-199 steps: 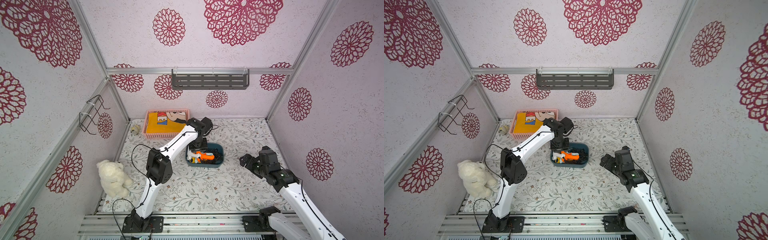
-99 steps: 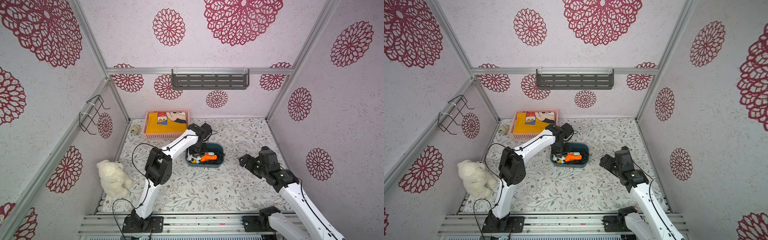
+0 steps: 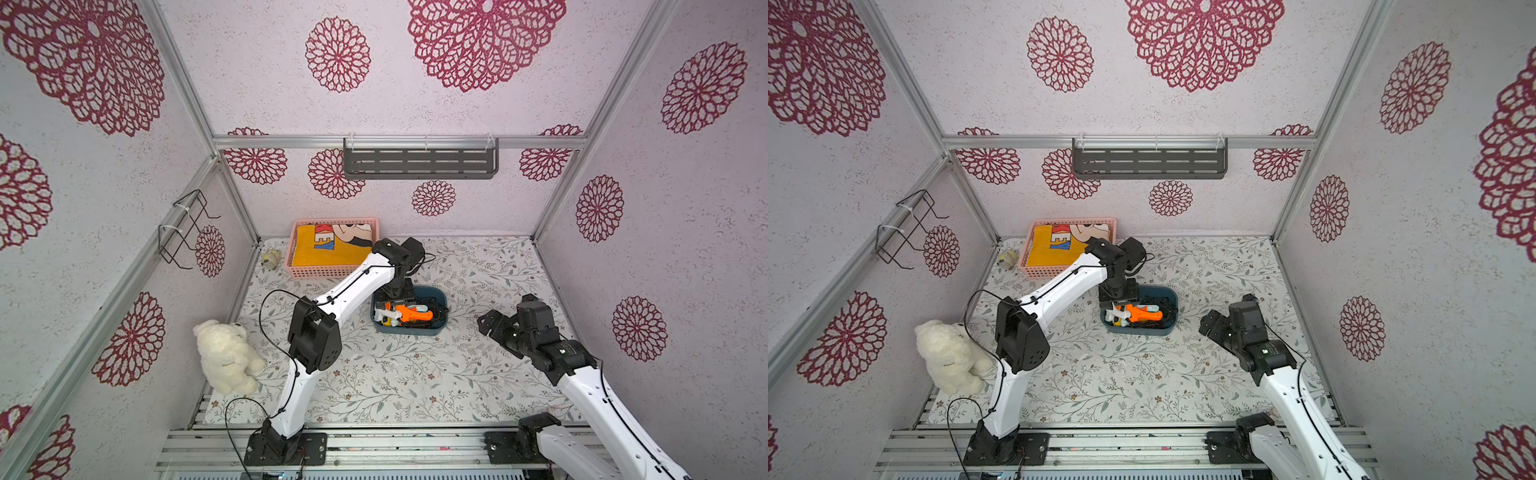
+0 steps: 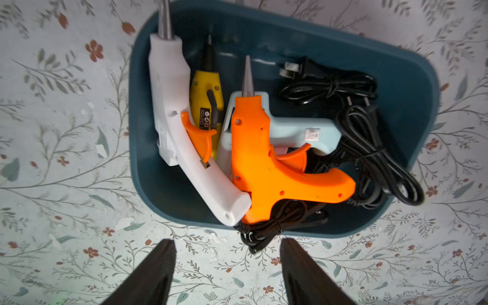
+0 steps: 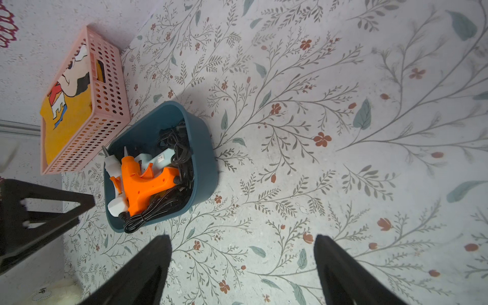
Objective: Put the hot melt glue gun into the storage box
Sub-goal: Adjust the hot melt adhesive gun in the storage box, then grasp the arm.
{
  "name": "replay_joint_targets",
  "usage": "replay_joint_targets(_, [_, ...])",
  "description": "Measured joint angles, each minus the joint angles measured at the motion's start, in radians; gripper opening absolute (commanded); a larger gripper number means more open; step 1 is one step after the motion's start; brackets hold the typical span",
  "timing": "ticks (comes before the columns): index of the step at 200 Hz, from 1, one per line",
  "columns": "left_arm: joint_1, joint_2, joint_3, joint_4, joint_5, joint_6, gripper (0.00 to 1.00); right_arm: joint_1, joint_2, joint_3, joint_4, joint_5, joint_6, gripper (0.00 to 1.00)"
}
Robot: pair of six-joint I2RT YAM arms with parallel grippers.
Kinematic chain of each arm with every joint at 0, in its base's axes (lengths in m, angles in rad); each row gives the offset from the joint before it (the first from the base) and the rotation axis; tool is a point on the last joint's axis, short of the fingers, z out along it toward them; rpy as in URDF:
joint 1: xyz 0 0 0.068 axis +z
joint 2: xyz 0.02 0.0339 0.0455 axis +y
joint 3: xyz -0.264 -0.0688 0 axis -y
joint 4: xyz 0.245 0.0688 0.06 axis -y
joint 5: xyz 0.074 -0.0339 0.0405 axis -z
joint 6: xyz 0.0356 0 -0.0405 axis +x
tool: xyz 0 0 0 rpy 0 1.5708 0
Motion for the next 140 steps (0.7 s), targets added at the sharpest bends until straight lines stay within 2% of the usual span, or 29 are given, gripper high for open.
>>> replay_joint_targets(32, [-0.006, -0.139, -0.008, -0.008, -0.12, 0.015, 0.87, 0.0, 0.024, 0.037, 0.005, 0.069, -0.066, 0.94])
replay_joint_targets(56, [-0.007, -0.371, -0.193, 0.065, -0.314, 0.069, 0.91, 0.0, 0.035, 0.056, 0.092, 0.182, -0.189, 0.99])
replay_joint_targets(72, [0.0, -0.578, -0.406, 0.187, -0.462, 0.151, 0.93, 0.0, 0.013, 0.012, 0.226, 0.256, -0.311, 0.99])
replay_joint_targets(94, [0.029, -0.85, -0.744, 0.425, -0.616, 0.279, 0.94, -0.001, -0.047, -0.144, 0.466, 0.346, -0.503, 0.99])
replay_joint_targets(117, [0.074, -1.101, -1.107, 0.708, -0.734, 0.414, 0.96, -0.001, -0.086, -0.375, 0.765, 0.407, -0.683, 0.99])
replay_joint_targets(140, [0.112, -1.307, -1.416, 0.978, -0.816, 0.531, 0.96, -0.003, -0.047, -0.573, 1.068, 0.43, -0.778, 0.99])
